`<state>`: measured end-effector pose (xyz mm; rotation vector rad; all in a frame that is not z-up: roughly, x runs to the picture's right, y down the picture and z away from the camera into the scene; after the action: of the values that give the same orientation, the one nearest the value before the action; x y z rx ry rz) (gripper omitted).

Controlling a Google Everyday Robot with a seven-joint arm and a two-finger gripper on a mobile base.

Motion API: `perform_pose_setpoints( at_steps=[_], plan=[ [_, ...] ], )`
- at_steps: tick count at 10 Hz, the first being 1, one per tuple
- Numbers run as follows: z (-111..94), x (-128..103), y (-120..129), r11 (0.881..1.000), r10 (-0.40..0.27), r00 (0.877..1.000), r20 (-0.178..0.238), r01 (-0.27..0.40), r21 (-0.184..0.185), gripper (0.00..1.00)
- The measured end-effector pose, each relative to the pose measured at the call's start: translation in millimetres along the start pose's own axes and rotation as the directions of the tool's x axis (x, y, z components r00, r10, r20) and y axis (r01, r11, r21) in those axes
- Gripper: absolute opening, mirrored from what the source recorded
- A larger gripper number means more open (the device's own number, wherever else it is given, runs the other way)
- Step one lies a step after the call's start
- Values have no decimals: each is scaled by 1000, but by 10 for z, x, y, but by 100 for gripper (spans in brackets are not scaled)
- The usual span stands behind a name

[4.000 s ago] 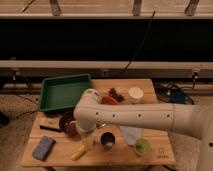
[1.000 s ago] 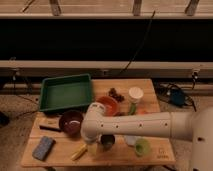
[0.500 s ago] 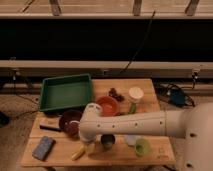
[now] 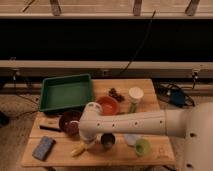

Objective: Place banana in metal cup

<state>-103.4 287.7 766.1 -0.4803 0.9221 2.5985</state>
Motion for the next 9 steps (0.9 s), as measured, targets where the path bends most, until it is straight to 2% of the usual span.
perform_pose_setpoints(
  at_steps=[3,9],
  plan=[
    [-273,-91,33,999,8,1000,13,-8,-35,0],
    [-1036,-109,161,989,-19,999,50,26,-144,0]
  ],
)
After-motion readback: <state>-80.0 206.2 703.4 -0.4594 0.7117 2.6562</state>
